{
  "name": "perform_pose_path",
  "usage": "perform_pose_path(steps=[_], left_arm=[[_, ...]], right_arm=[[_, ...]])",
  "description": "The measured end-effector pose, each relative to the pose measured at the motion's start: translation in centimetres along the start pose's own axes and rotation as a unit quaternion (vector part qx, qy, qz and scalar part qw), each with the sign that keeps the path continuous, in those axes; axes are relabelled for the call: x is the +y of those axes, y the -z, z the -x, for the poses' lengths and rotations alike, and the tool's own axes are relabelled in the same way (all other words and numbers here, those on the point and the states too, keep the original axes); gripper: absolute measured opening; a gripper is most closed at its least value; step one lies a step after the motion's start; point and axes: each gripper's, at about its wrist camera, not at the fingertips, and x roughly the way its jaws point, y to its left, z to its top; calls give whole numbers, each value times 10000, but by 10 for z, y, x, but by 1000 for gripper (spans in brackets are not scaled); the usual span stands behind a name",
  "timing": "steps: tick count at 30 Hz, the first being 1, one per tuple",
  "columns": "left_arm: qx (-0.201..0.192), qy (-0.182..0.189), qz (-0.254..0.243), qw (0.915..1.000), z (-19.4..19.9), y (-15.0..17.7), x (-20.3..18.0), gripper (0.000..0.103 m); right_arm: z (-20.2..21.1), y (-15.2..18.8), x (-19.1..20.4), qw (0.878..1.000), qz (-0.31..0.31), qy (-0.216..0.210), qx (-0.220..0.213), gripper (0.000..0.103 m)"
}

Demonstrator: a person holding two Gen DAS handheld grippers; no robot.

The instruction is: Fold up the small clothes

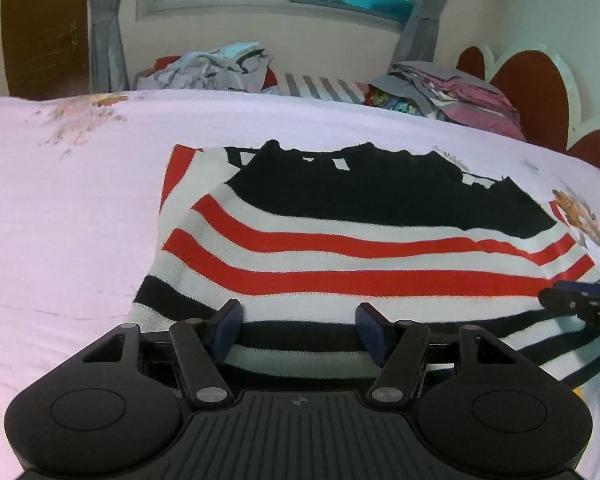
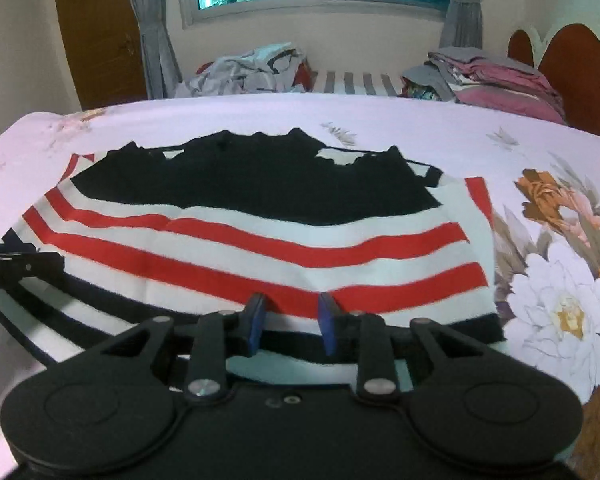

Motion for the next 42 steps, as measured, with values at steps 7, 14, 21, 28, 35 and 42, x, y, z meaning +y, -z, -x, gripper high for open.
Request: perform_pose_path(steps=[7, 14, 21, 28, 35, 42], left_arm=[[87, 105, -49, 9999, 1, 9, 6, 63], [147, 103, -120, 9998, 2, 7, 4, 63], [290, 234, -31, 9993, 6, 3, 7, 67], [242, 322, 35, 9992, 19, 3, 13, 68], [362, 337, 150, 9987, 13, 11, 30, 68], [567, 631, 1039, 9910, 30, 15, 49, 70]], right_arm=[[12, 18, -4, 9993, -188, 326, 45, 34], [18, 18, 4, 9976, -193, 614, 235, 35], [31, 11, 15, 9979, -486, 431, 79, 37], [32, 0, 51, 9994, -329, 104, -23, 41], [8, 14, 66, 9988, -114, 201, 434, 42], [22, 6, 68, 9996, -248, 48, 150, 45]])
